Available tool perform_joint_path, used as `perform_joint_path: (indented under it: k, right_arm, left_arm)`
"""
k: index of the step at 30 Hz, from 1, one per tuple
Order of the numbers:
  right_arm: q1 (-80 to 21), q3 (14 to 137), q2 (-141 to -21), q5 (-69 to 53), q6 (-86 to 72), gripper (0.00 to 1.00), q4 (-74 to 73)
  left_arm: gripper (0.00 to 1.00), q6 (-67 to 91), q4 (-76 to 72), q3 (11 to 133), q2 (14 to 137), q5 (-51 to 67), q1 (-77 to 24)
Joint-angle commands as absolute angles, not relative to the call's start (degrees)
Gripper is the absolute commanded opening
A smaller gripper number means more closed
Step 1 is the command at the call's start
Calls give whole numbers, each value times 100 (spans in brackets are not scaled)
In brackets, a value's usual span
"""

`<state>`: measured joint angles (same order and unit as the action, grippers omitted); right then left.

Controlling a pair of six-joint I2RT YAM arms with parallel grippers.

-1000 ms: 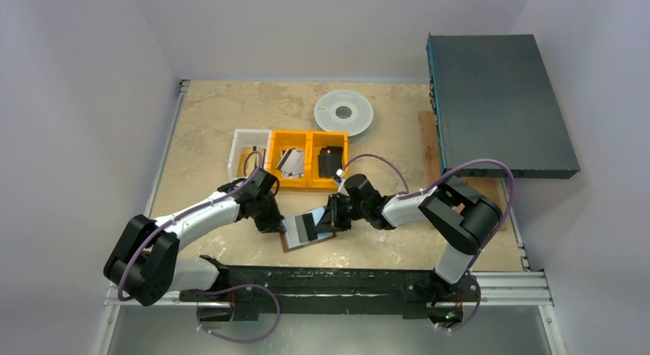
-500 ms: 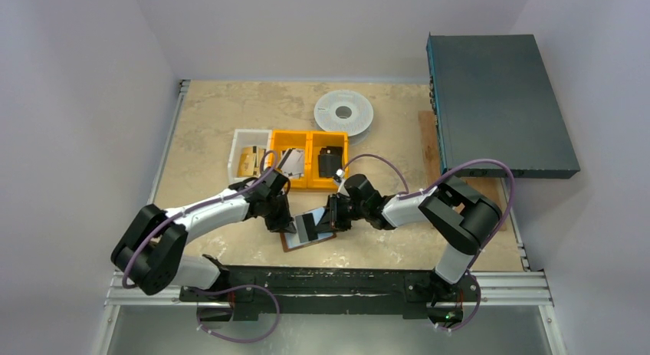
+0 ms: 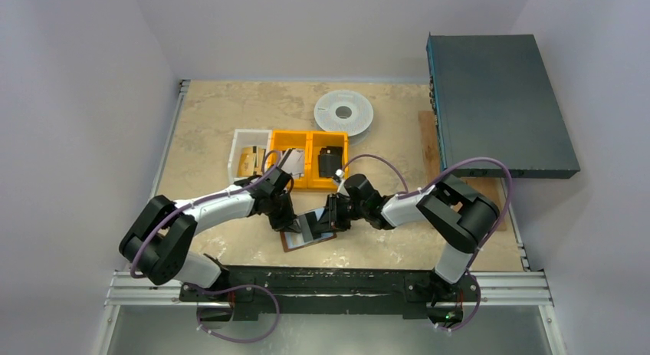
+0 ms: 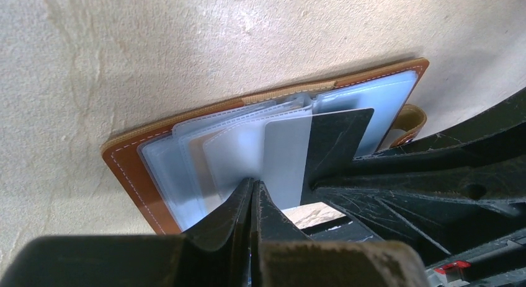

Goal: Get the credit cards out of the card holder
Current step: Remove the credit card from the card holder, then place the credit card in the storage box.

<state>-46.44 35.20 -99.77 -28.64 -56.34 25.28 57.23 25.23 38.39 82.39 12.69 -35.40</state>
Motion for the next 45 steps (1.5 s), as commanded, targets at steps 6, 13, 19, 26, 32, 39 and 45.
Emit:
perform_joint_path:
  k: [6, 13, 19, 26, 32, 39, 45]
  right_arm:
    - [-4610, 3565, -9796, -2605, -5464, 1, 2271]
    - [-4534, 3432, -9445, -2306, -5326, 0, 1907]
    - [-4467, 3427, -9106, -2208, -5189, 0, 1583]
    - [-4460, 3593, -8518, -2082, -5076, 0, 1063]
    - [-4454, 3823, -8169, -2021, -4995, 0, 702]
    - [-4276, 4135, -7799, -1942, -4889, 0, 249]
    - [-3817, 4516, -7543, -1854, -4684, 0, -217]
  left_arm:
    - [0, 5766, 3365, 3745, 8495, 44, -3561]
    - [0, 5800, 3737, 3798, 8475, -383, -3554]
    - [0, 5819, 3663, 3762, 8460, -310, -3552]
    - [0, 5618, 3148, 3728, 8143, 207, -3554]
    - [0, 5303, 3010, 4045, 7580, 542, -3557]
    - [75, 4921, 3328, 4455, 6936, 738, -3552]
    - [96, 4761, 3452, 4614, 6437, 885, -3556]
